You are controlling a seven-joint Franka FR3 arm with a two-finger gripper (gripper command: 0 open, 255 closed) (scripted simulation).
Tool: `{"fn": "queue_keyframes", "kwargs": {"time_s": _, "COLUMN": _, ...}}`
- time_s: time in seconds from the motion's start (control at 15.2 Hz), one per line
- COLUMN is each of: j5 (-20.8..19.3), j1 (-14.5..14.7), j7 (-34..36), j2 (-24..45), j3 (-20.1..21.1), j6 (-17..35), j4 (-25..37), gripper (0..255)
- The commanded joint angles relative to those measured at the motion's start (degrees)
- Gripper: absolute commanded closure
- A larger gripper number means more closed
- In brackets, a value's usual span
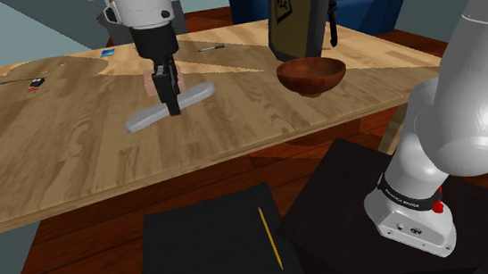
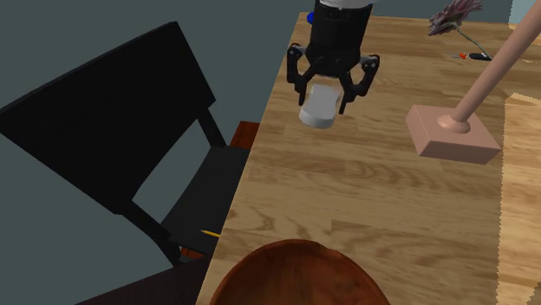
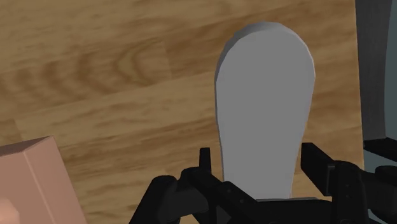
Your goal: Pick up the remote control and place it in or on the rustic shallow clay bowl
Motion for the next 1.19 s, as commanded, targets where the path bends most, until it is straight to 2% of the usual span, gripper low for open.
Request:
{"fn": "queue_keyframes", "kwargs": {"time_s": 0.0, "j5": 0.0, "j1": -0.1, "j7": -0.1, "j2": 0.0, "j3": 0.0, "j6": -1.6, "j4": 1.6, "gripper": 255}}
{"fn": "queue_keyframes", "kwargs": {"time_s": 1.12, "j5": -0.6, "j1": 0.2, "j7": 0.3, "j2": 2.6, "j3": 0.1, "j6": -15.1, "j4": 17.6, "gripper": 255}}
